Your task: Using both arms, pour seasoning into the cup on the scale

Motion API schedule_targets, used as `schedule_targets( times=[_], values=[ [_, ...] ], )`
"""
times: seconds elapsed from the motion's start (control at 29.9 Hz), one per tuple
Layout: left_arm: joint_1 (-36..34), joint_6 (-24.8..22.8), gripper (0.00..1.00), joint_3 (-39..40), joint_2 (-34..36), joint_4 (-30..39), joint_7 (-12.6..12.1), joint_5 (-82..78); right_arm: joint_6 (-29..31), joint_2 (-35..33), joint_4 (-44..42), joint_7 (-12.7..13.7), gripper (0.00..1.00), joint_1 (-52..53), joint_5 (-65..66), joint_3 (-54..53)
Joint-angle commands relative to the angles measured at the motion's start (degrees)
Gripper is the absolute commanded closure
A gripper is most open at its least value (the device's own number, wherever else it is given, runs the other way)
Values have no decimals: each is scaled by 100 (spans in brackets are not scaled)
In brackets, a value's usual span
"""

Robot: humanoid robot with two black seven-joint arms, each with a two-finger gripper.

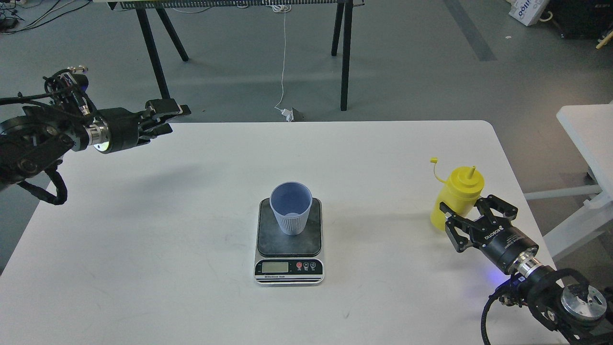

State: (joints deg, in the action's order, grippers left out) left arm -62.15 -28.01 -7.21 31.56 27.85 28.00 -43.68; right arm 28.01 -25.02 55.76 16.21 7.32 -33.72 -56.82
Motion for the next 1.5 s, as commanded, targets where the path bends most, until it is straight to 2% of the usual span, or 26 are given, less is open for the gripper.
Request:
schedule_targets(
  times=[0.0, 0.33, 0.57, 0.87, 1.17, 1.34, 1.47],
  values=[
    [1, 1, 20, 0, 0, 1, 0, -1, -1, 94, -30, -12, 64, 6, 155, 13],
    [18, 1, 20, -9, 0, 1, 0, -1, -1, 85, -13, -21, 21, -11, 182, 31],
    [36, 1, 20, 0, -1, 1, 0, -1, -1, 24, 5, -4, 6, -108, 173, 154],
    [45, 1, 20, 0, 8, 1, 0, -1, -1, -363, 198, -30, 6, -731, 147, 58],
    [45, 1, 20, 18, 17, 1, 0, 17, -1, -1153, 638, -65, 3, -1409, 111, -460],
    [45, 1, 19, 298, 43, 1, 0, 174, -1, -1566, 524, -21, 3, -1277, 111, -1154],
    [45, 1, 19, 615, 35, 1, 0, 447, -1, -1760, 349, -48, 3, -427, 155, -1121]
  ],
)
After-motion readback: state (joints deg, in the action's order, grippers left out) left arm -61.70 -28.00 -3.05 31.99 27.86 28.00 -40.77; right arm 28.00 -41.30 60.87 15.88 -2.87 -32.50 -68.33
